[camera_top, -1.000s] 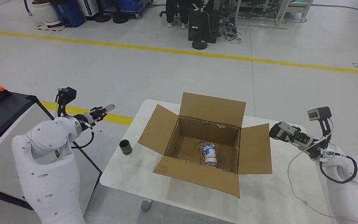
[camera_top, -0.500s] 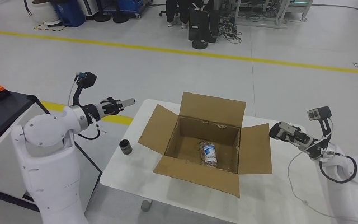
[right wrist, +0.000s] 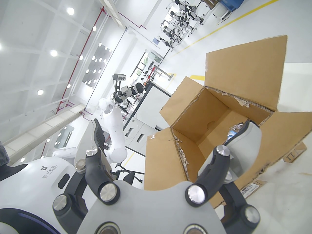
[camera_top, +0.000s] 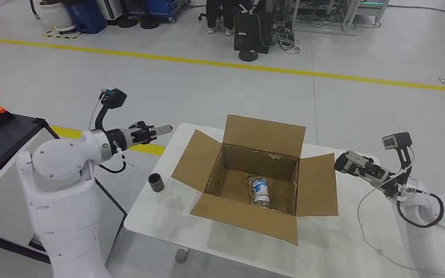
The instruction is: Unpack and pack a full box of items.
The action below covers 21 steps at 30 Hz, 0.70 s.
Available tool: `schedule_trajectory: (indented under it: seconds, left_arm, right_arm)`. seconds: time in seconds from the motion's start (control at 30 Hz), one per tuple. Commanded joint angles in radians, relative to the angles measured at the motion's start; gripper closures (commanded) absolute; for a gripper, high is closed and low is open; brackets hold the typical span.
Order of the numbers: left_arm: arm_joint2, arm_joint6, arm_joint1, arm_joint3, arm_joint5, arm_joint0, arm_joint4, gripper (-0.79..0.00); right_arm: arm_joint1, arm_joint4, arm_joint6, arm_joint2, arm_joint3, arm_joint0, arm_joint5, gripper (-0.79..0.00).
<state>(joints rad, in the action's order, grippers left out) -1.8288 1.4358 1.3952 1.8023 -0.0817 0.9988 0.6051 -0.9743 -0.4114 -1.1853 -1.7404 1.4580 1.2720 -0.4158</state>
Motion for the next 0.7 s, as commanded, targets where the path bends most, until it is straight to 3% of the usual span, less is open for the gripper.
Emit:
schedule_trajectory:
  seconds: [0.0,0.3,0.57,0.67]
  left_arm:
    - [0.000,0.000,0.000,0.000,0.000,0.000,0.000,-0.785]
    - [0.000,0.000,0.000,0.000,0.000,0.000,0.000,-0.785]
    - [0.000,0.000,0.000,0.000,0.000,0.000,0.000,-0.785]
    - [0.000,0.000,0.000,0.000,0.000,0.000,0.000,-0.785]
  right_arm:
    - [0.004,0.121,0.013,0.002,0.094,0.008,-0.033,-0.785]
    - [0.016,0.472,0.061,0.090,0.327,-0.037,0.153,-0.785]
    - [0.018,0.745,0.005,0.265,0.337,-0.137,0.334,-0.785]
    - [0.020,0.865,0.022,0.309,0.362,-0.160,0.341,-0.785]
